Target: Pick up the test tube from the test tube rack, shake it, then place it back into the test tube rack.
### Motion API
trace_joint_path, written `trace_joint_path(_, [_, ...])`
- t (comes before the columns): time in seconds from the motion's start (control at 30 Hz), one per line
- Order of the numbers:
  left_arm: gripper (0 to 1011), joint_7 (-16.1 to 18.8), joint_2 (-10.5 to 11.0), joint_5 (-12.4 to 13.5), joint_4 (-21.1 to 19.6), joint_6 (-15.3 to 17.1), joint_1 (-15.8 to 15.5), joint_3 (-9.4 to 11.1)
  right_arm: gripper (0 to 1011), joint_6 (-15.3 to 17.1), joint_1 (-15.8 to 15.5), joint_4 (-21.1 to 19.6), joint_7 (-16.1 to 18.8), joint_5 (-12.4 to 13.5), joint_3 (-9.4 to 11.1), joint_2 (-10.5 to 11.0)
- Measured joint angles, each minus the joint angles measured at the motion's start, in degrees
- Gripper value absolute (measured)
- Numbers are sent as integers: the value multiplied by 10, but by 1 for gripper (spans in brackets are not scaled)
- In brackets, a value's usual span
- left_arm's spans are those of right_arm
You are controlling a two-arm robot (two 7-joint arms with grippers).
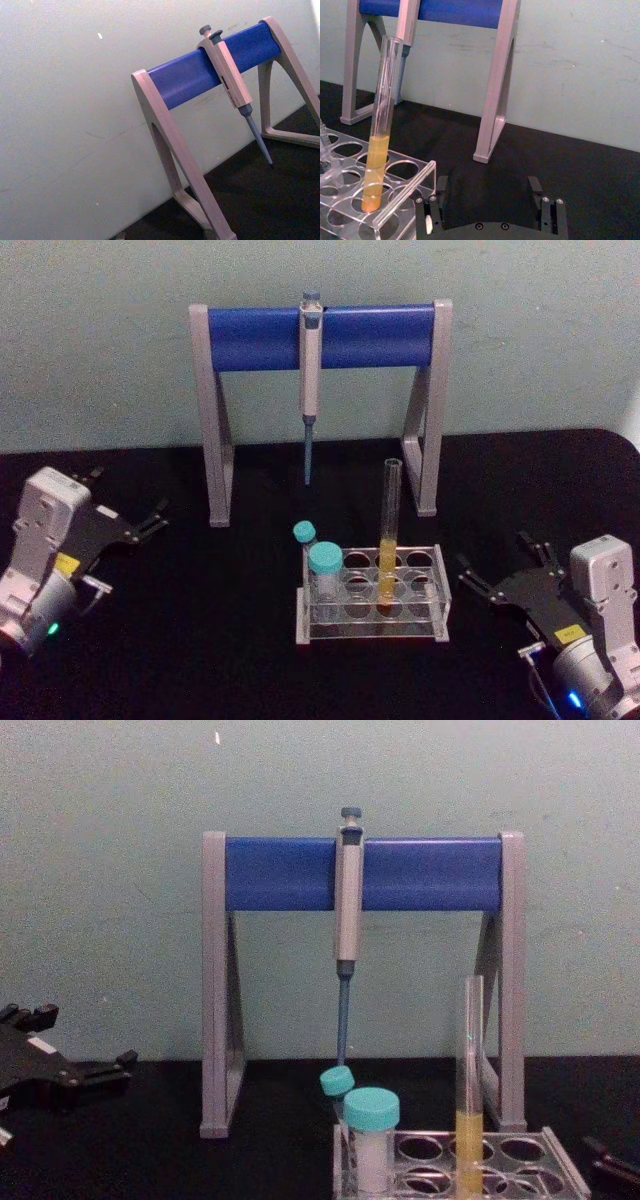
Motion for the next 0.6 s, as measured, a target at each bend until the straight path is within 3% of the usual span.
trace_joint_path(0.6, [1010, 0, 0, 0, 0, 0, 0, 0, 1000, 0, 0, 0, 0, 0, 0, 0])
